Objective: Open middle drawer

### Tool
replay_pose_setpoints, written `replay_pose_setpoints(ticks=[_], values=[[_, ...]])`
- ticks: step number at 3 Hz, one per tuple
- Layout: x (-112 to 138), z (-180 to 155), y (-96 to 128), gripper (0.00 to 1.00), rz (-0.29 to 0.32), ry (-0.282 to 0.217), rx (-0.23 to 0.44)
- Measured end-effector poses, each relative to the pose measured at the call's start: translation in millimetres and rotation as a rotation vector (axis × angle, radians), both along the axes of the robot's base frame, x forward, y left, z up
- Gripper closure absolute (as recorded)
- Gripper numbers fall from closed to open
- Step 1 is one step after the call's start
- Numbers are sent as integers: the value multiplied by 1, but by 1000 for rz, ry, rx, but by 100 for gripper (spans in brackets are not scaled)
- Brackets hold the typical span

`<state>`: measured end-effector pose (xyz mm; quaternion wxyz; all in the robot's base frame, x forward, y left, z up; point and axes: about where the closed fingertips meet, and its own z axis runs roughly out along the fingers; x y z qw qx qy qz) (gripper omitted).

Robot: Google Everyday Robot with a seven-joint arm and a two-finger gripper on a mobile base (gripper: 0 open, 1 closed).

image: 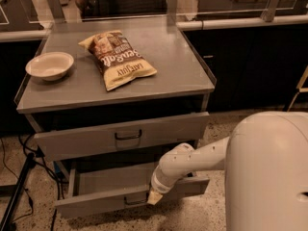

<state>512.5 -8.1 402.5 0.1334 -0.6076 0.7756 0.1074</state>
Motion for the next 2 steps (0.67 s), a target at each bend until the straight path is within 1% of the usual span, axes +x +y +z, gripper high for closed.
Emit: replay_pose_setpoints(ticks=[2], values=[[-19,4,-11,100,-42,3,-7]])
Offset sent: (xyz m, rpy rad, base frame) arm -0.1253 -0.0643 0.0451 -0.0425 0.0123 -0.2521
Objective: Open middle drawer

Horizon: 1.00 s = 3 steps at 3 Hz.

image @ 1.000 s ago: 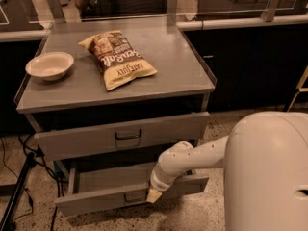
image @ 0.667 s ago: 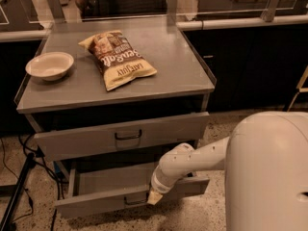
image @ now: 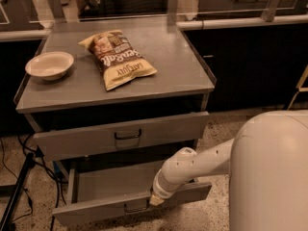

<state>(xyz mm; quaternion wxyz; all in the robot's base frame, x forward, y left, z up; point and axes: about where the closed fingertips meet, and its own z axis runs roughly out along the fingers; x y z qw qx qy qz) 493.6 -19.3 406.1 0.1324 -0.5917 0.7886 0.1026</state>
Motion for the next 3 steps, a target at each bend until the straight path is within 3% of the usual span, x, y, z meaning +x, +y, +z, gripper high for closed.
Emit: replay_pose_setpoints(ticks=[1,3], values=[[-1,4,-6,100,-21,-18,6],[-20,3,-15,100,-58,1,-5]])
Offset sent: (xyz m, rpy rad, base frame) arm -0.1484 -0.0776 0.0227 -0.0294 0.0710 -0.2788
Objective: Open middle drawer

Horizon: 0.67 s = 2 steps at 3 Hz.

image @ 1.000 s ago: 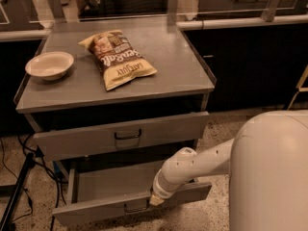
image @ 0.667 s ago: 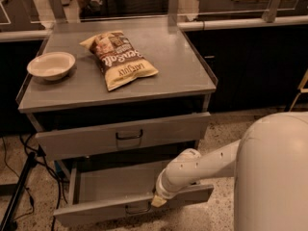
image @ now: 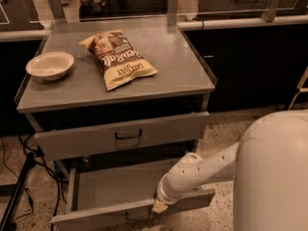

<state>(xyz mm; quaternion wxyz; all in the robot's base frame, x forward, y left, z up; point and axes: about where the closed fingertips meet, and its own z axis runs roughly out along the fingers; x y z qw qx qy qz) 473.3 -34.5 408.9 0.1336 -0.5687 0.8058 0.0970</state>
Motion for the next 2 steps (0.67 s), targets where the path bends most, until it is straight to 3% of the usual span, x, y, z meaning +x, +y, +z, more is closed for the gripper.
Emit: replay_pose_setpoints(ticks=[2], values=[[0,3,-10,100,-35,-29,-12]])
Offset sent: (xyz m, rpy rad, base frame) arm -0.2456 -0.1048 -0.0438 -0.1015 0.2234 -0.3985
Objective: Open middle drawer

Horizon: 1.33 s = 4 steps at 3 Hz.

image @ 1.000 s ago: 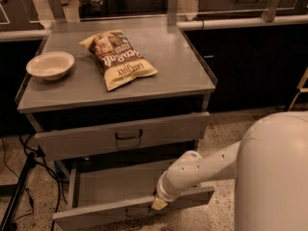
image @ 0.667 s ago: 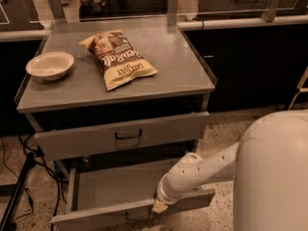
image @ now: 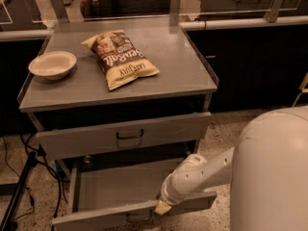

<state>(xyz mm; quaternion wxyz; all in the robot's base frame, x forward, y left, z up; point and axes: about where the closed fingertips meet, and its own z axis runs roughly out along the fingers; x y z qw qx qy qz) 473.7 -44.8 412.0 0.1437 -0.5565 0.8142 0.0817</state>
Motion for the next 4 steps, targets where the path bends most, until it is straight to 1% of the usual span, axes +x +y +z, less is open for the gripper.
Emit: replay_pose_setpoints(ticks=[1,2,4], values=[[0,0,0,100,0,0,0],[0,0,0,81,0,0,0],[0,0,0,34,0,0,0]])
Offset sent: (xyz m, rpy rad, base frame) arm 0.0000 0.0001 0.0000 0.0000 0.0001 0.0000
